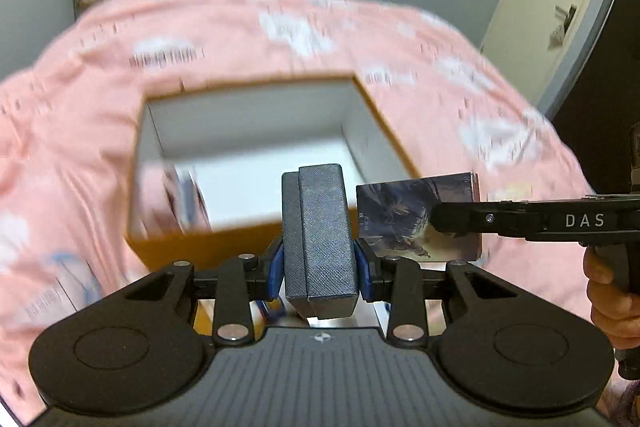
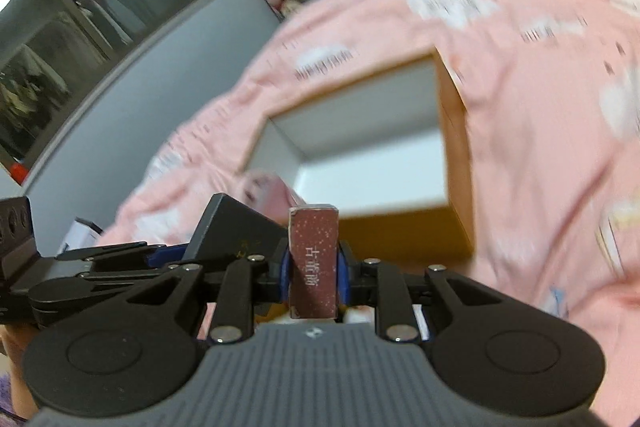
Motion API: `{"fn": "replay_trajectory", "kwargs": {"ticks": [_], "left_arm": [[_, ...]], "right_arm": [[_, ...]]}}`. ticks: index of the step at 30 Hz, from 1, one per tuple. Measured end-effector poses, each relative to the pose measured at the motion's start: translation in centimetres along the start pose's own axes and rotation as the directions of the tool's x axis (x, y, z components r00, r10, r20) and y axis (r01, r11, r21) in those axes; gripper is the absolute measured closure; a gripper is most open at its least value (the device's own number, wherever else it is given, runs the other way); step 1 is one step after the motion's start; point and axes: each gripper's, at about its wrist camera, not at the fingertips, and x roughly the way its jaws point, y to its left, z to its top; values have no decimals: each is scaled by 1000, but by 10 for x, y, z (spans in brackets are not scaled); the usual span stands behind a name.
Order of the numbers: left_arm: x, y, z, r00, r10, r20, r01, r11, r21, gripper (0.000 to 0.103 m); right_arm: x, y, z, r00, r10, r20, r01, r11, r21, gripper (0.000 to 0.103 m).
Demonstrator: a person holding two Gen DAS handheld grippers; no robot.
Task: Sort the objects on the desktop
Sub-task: 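Carry the grey box and red-brown box over the orange box with both tools, then lower both boxes into the orange box and open both tools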
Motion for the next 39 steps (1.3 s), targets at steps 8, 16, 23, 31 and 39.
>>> {"fn": "replay_trajectory", "kwargs": {"ticks": [8,16,23,31,39], "left_arm": [[3,34,56,996,39,78,-35,998,-53,63],[83,57,57,984,102,-147,-104,995,-2,63],[112,63,44,976,111,-187,-109,994,21,63],[128,58,28,966,149,-212,-131,987,96,62],[131,64,26,970,100,-220,-81,992,92,54]], "right_arm": [[35,21,49,999,-10,51,11,1000,-13,79],[119,1,60,982,-103,-160,108,994,20,79],[162,-16,57,954,-90,-284,117,990,79,79],[192,-23,56,927,-94,-362,140,985,104,79],[204,-22,53,914,-101,-393,156,981,112,79]]}}
